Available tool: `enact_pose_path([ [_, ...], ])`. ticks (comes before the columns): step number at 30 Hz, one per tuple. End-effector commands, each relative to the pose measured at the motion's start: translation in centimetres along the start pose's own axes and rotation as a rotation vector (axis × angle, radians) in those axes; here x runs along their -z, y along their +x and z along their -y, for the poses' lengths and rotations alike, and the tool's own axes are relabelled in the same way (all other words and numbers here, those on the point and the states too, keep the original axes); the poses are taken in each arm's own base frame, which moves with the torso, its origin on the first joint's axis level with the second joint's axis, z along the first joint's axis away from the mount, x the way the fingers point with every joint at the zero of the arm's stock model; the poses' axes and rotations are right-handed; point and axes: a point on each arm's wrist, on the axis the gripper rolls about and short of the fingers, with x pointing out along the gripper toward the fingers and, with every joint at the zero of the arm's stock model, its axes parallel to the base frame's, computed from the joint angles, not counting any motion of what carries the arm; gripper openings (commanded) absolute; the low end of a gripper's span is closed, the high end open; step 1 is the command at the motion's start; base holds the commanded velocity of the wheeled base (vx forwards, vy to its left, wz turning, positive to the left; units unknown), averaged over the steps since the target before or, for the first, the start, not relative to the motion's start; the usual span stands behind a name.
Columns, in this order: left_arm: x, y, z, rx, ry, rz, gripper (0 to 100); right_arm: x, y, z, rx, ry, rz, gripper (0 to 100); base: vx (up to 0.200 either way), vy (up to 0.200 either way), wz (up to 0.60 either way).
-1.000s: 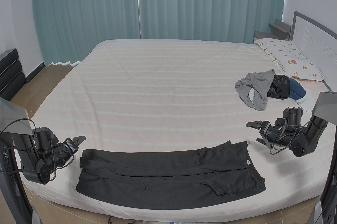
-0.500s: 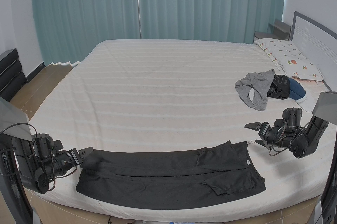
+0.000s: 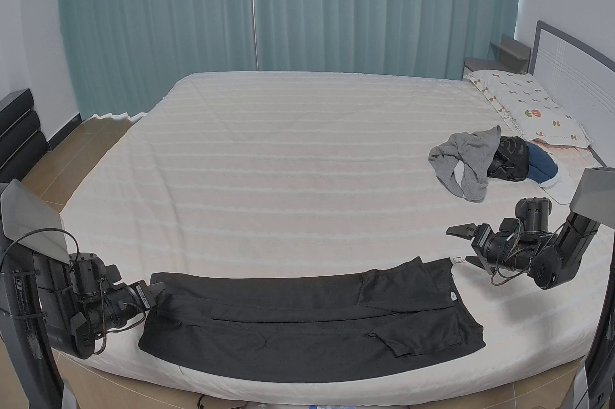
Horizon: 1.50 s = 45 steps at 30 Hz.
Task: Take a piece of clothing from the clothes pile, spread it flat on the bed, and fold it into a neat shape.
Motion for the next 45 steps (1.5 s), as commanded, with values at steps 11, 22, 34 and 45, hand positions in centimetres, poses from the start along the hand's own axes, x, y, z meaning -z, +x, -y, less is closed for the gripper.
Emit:
enact_pose_path([
  [11, -1.2, -1.9, 0.8, -0.007, 0.016, 0.075, 0, 1.6, -2.1, -2.3, -0.019, -0.031, -0.035, 100, 0.000, 0.000, 0.00],
  [22, -1.8, -2.7, 0.8, -0.008, 0.003, 0.108, 0, 3.3, -3.0, -3.3, 0.067, -0.004, -0.168, 100, 0.000, 0.000, 0.00],
  [34, -2.3, -3.0, 0.5, -0.013, -0.004, 0.131, 0, 4.5, -2.2, -3.3, 0.187, -0.006, -0.252, 100, 0.000, 0.000, 0.00],
  [45, -2.2, -2.9, 0.4, -0.013, -0.005, 0.126, 0, 5.4, -0.1, -2.4, 0.219, -0.005, -0.300, 100, 0.000, 0.000, 0.00],
])
